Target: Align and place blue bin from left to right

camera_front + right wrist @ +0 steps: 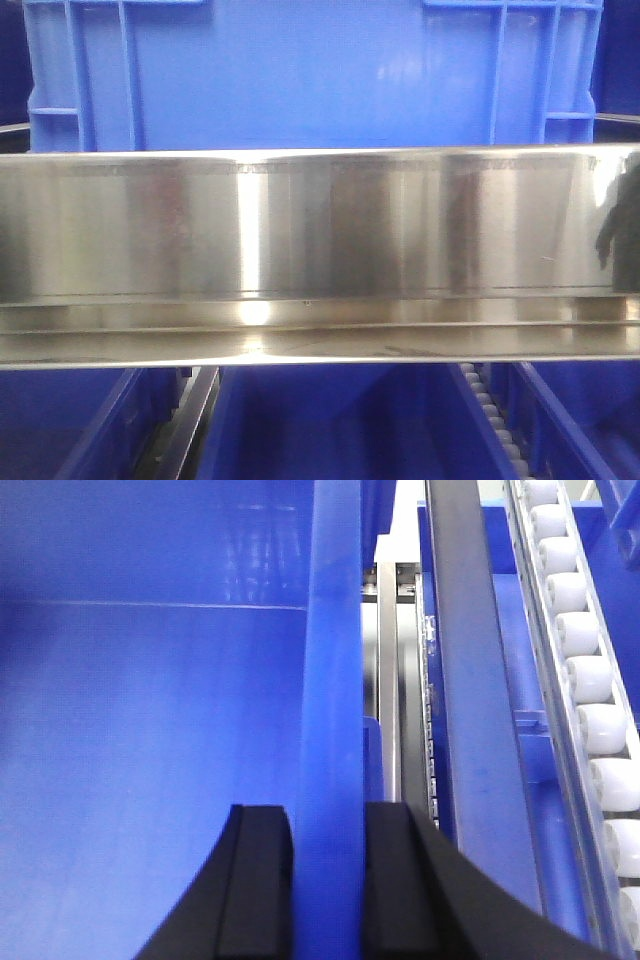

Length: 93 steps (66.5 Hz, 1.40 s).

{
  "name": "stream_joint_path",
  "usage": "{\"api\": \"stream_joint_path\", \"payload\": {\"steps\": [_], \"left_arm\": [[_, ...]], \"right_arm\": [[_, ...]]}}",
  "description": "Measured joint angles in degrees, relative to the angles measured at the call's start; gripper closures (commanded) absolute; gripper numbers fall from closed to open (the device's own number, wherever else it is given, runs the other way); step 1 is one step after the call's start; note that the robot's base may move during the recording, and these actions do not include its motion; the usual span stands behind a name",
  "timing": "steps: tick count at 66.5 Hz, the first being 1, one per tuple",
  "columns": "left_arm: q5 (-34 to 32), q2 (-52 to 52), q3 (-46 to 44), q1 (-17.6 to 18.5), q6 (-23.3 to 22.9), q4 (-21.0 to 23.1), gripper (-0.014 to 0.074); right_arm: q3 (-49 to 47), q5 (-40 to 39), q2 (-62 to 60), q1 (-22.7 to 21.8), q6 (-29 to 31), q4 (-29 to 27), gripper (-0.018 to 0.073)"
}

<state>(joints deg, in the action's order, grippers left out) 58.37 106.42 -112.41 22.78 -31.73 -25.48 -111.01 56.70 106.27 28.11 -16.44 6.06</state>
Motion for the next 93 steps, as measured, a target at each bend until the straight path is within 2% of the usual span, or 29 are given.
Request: {"api": "stream_joint_path", "payload": {"steps": [21,32,50,72,83,93], "left_arm": [[0.98,0.0,-0.49,0.0,-0.84,0.13,0.0707],[5.4,0.41,-3.55,0.13,-0.97,1.2,0.0707],[10.8,0.49,-10.31,0.13,-0.12,0.9,0.0707],[14.43,-2.03,-10.9,0.24,0.36,0.84,0.0707],[15.01,-4.12,-10.9,3.08,-0.69,-0.51,0.0707],[15.37,-5.83,-10.27,6.37,-3.41,-4.32,0.0707]], "right_arm": [[-1.66,1.31,0.38,0.0,-1.11,0.0,0.0634],[-4.79,5.03,1.11,0.46,-1.22,-0.12,0.0634],[-9.12,7.92,1.22,3.09,-2.1,2.85,0.0636],[-10.53,10.26,-1.25,5.32,-3.64,3.89,0.0636],[-10.53,12.7,-4.24,5.62,-4.92,4.62,0.0637],[-8.52,13.19,-7.19,7.62,-6.89,9.43,0.0637]]}}
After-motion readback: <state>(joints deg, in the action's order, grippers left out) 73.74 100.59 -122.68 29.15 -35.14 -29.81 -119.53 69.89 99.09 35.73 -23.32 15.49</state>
